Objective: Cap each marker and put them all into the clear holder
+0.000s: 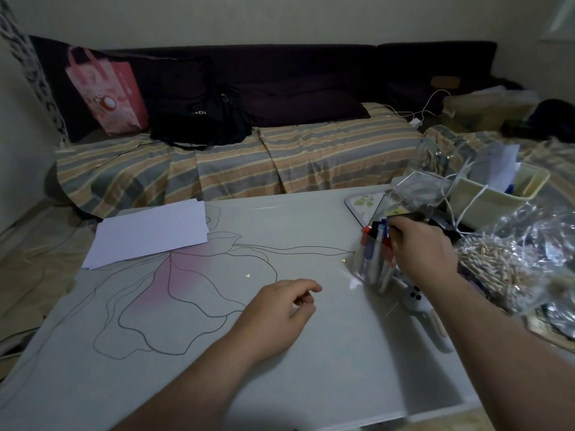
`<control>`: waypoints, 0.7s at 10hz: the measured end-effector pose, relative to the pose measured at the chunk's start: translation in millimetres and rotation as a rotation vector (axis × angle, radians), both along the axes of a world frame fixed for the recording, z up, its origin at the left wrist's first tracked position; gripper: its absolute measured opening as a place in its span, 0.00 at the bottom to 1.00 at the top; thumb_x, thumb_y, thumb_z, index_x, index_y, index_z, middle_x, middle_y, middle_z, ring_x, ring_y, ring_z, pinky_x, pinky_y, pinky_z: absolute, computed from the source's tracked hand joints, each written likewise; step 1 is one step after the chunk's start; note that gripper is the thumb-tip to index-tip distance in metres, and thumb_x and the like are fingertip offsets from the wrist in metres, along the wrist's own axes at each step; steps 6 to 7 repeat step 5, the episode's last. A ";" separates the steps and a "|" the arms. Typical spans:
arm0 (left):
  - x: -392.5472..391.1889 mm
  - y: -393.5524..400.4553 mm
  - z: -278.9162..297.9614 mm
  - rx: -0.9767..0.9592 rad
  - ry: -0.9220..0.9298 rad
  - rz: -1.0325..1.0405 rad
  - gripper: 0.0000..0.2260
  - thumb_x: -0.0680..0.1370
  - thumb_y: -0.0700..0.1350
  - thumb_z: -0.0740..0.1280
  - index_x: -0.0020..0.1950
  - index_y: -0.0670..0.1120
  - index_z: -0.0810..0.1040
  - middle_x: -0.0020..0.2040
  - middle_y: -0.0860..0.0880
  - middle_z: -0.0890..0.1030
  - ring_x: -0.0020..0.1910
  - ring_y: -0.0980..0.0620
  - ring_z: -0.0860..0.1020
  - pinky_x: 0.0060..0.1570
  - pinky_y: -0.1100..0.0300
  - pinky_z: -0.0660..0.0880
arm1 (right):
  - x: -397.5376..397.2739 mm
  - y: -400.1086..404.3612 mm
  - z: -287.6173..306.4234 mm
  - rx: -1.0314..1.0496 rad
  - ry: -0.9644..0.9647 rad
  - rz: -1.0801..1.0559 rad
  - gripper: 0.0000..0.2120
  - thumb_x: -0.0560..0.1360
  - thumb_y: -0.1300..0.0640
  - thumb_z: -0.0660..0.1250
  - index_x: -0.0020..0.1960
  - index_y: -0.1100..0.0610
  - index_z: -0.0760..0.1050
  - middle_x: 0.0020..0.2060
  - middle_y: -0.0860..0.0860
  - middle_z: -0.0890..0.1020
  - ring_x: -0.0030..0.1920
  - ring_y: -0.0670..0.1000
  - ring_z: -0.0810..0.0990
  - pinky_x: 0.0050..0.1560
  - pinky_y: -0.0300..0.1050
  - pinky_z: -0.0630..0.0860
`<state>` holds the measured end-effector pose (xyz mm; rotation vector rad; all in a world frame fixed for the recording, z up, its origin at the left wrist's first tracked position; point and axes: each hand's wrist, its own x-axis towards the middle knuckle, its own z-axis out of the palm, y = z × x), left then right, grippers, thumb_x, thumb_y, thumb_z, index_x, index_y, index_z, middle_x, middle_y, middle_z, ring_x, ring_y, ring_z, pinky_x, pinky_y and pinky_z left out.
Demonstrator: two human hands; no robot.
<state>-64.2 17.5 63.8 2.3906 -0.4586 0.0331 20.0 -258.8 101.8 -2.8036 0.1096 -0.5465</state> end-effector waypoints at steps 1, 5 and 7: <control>2.5 -4.2 -0.7 0.012 -0.023 -0.009 0.11 0.80 0.50 0.65 0.61 0.59 0.80 0.52 0.62 0.81 0.55 0.65 0.76 0.54 0.72 0.70 | 0.4 -0.2 -2.8 -0.075 0.137 0.006 0.07 0.80 0.53 0.62 0.53 0.46 0.79 0.45 0.51 0.83 0.44 0.57 0.79 0.42 0.52 0.79; 2.0 -18.4 8.0 -0.013 -0.040 -0.021 0.13 0.80 0.49 0.65 0.64 0.60 0.78 0.54 0.62 0.79 0.56 0.64 0.76 0.56 0.70 0.70 | -19.9 -0.6 29.3 0.325 0.008 0.080 0.17 0.81 0.54 0.62 0.68 0.46 0.78 0.58 0.49 0.84 0.50 0.52 0.83 0.53 0.52 0.82; 2.0 -18.4 8.0 -0.013 -0.040 -0.021 0.13 0.80 0.49 0.65 0.64 0.60 0.78 0.54 0.62 0.79 0.56 0.64 0.76 0.56 0.70 0.70 | -19.9 -0.6 29.3 0.325 0.008 0.080 0.17 0.81 0.54 0.62 0.68 0.46 0.78 0.58 0.49 0.84 0.50 0.52 0.83 0.53 0.52 0.82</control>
